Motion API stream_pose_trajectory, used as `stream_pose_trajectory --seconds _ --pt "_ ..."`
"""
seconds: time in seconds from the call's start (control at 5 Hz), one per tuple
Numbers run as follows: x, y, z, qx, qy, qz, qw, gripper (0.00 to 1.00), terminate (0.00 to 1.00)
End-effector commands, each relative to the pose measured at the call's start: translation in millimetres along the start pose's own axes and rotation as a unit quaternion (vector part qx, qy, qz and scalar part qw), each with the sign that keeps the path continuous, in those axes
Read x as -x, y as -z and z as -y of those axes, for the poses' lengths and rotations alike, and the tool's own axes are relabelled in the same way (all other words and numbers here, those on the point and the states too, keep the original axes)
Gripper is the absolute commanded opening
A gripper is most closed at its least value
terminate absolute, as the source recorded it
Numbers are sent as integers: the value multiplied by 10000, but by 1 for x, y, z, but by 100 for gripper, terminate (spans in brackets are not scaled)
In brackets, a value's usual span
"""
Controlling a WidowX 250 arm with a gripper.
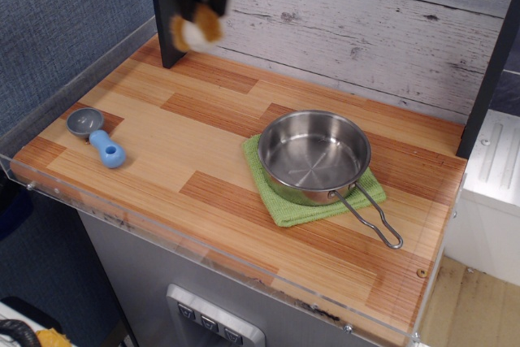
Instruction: Move the brown and white food to beside the blue spoon
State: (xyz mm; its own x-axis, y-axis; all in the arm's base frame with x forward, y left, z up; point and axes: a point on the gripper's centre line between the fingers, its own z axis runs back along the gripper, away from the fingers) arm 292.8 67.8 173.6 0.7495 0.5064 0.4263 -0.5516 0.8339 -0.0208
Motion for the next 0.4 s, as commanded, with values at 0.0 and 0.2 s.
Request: stream_pose_trajectory --seconds 0.0,0.2 --pt "-16 24 -37 -75 -496 138 9986 0 0" --pt "-22 40 -43 -225 -525 72 9983 0 0"
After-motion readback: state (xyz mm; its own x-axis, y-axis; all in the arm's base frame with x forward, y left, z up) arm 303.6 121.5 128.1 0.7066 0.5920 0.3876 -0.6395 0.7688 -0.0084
